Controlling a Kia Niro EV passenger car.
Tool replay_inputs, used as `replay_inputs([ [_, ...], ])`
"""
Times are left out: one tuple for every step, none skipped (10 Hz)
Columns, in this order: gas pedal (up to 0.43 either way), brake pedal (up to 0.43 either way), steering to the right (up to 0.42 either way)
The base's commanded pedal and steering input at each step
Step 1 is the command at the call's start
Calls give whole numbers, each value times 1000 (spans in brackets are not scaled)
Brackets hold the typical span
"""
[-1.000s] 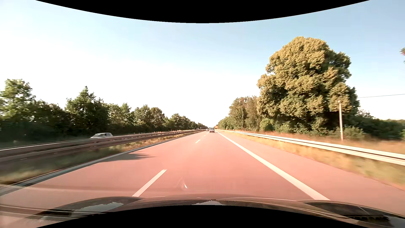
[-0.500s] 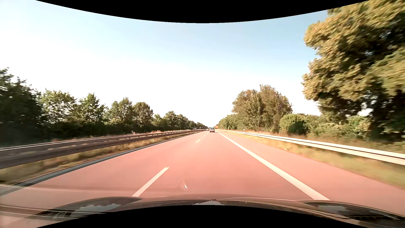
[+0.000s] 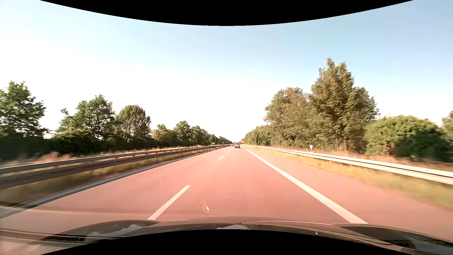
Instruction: Follow the waypoints while adhering to traffic rules and regulations
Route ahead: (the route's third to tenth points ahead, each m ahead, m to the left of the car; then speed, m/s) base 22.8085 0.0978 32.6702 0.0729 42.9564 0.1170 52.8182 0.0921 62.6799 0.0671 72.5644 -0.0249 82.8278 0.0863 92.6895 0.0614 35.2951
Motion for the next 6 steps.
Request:
replay_inputs([
  [390,6,-2],
  [390,6,-1],
  [390,6,-1],
  [390,6,-2],
  [390,6,-1],
  [390,6,-1],
])
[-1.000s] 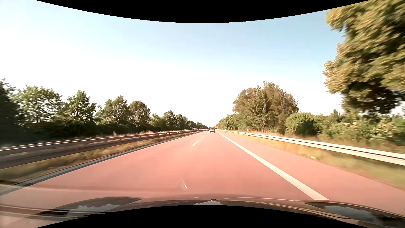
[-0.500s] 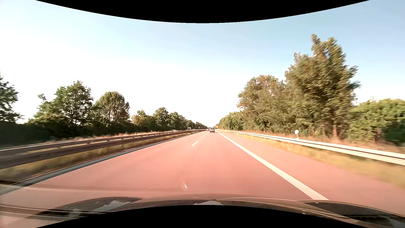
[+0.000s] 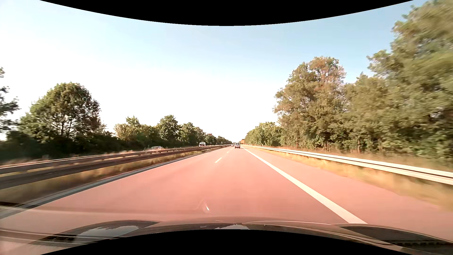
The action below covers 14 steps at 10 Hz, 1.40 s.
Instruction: Follow the waypoints while adhering to traffic rules and regulations
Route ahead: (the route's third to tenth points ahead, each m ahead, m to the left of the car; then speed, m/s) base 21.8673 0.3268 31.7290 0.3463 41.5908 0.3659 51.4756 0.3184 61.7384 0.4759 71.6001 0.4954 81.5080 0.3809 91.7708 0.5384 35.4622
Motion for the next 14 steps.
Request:
replay_inputs([
  [390,6,-2],
  [390,6,-2],
  [390,6,-2],
  [390,6,-3],
  [390,6,-3],
  [390,6,-2],
  [390,6,-3],
  [390,6,-2],
  [378,6,-2],
  [378,6,-2],
  [370,6,-3],
  [350,6,-2],
  [331,6,-2],
  [319,6,-3],
])
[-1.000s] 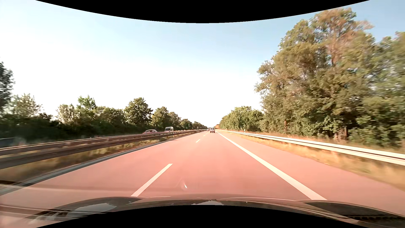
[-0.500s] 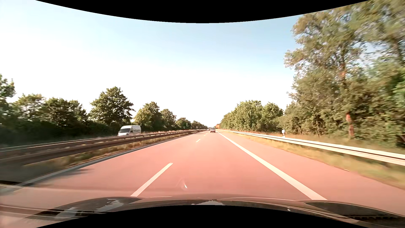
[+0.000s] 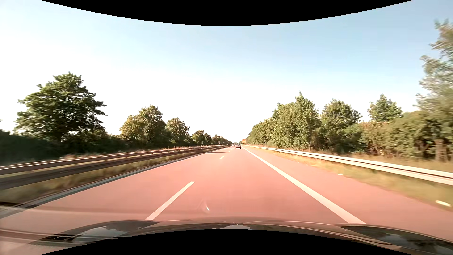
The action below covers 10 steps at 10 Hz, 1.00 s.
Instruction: Follow the waypoints while adhering to traffic rules and regulations
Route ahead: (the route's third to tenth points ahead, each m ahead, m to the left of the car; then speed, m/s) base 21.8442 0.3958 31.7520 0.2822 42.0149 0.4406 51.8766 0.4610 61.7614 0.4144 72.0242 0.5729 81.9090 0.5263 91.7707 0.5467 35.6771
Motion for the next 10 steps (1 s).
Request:
replay_inputs([
  [311,6,-3],
  [311,6,-2],
  [311,6,-3],
  [311,6,-2],
  [299,6,-2],
  [299,6,-2],
  [299,6,-2],
  [287,6,-1],
  [287,6,0],
  [287,6,0],
])
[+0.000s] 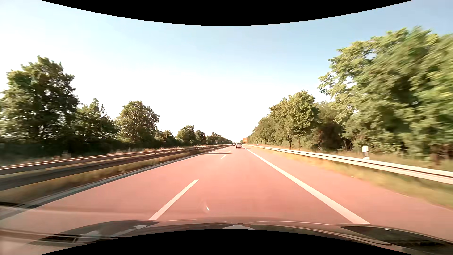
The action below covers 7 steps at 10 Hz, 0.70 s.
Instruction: Follow the waypoints while adhering to traffic rules and regulations
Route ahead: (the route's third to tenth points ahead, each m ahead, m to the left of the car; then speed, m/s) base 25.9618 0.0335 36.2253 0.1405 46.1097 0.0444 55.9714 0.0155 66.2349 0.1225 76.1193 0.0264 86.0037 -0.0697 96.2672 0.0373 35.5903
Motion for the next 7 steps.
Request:
replay_inputs([
  [287,6,0],
  [287,6,0],
  [287,6,0],
  [287,6,-1],
  [287,6,-1],
  [287,6,-1],
  [287,6,-1],
])
